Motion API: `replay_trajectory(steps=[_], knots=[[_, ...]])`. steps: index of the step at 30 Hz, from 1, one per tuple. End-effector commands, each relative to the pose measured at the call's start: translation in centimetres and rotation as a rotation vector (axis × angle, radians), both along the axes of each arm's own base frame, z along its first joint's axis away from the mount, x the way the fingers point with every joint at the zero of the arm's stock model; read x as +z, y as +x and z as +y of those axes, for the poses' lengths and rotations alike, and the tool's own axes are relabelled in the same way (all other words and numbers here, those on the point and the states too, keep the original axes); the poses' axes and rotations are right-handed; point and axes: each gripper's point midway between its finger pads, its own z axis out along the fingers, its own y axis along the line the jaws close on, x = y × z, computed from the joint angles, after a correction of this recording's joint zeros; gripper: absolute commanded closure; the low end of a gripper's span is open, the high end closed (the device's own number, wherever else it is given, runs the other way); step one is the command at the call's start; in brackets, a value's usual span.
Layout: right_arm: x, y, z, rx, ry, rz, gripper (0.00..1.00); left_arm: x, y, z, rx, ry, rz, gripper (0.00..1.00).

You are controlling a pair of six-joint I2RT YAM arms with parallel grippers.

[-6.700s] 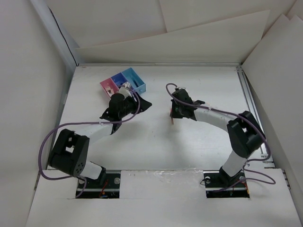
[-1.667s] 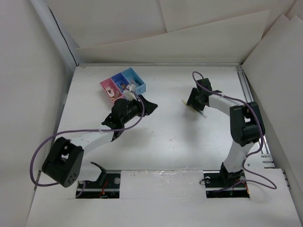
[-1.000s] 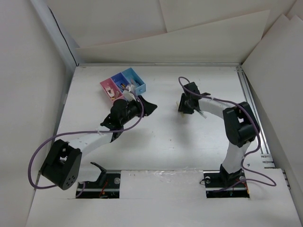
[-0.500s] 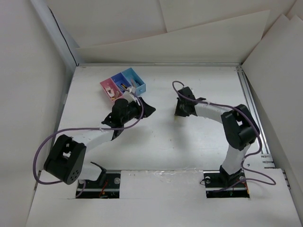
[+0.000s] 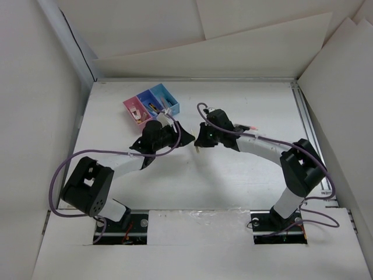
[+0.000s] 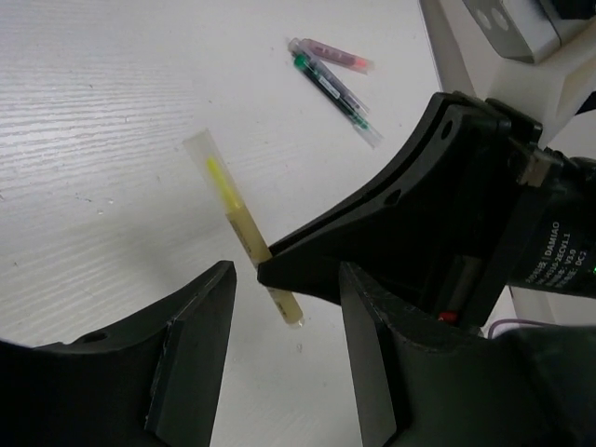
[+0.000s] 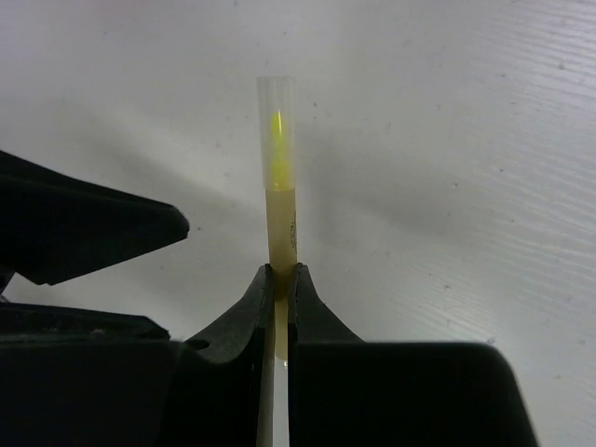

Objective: Sort the stationery into containers
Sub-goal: Pick up the pen from the center of the board.

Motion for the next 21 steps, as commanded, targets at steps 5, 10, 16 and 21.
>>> replay_trajectory(steps=[5, 10, 16, 21], knots=[[3.8, 0.0, 2.7, 0.088, 0.109, -0.082, 1.0, 2.0, 1.9, -0.4, 0.035, -0.015, -0.046, 0.6], [4.5, -0.5, 3.1, 0.105, 0.135, -0.106, 1.0, 0.6, 2.6, 0.5, 0.099, 0.028, -0.018, 0.66], [5.5, -1.0, 4.1, 0.138, 0.179, -0.116, 1.0, -0.2, 2.7, 0.6, 0.111, 0.036, 0.005, 0.66], [5.9, -1.6, 5.0, 0.168, 0.198, -0.126, 1.0, -0.4, 3.0, 0.0, 0.098, 0.016, 0.018, 0.66]])
